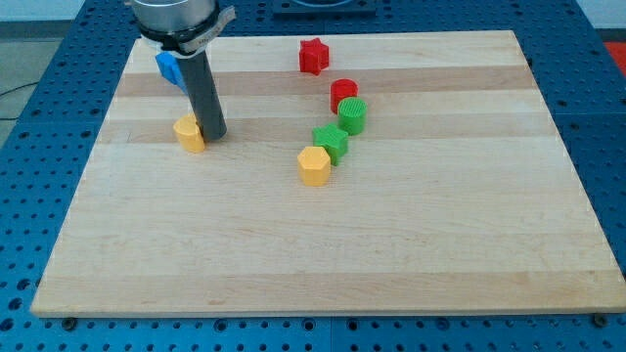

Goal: Move the green circle bottom diagonally to the red circle

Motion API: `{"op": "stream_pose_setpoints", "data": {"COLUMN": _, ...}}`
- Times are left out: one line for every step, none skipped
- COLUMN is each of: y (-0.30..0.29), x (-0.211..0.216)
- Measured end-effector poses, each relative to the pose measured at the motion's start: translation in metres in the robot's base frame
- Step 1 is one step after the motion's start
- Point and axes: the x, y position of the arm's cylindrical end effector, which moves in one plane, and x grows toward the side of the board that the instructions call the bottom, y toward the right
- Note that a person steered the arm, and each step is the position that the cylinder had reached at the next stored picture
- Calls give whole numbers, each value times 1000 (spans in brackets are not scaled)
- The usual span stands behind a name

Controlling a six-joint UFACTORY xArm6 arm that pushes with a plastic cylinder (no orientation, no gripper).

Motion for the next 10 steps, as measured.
{"op": "stream_pose_setpoints", "data": {"y": -15, "x": -3}}
{"op": "stream_pose_setpoints", "data": {"y": -32, "x": -9}}
{"op": "stream_pose_setpoints", "data": {"y": -37, "x": -20}}
{"op": "stream_pose_setpoints", "data": {"y": -14, "x": -51}}
{"op": "stream_pose_setpoints", "data": {"y": 38, "x": -45}}
{"op": "stream_pose_setpoints", "data": {"y": 122, "x": -15}}
{"op": "stream_pose_setpoints", "data": {"y": 194, "x": -22}}
{"op": "stream_pose_setpoints", "data": {"y": 229, "x": -22}}
{"op": "stream_pose_setpoints", "data": {"y": 230, "x": 4}}
{"op": "stream_pose_setpoints", "data": {"y": 222, "x": 7}}
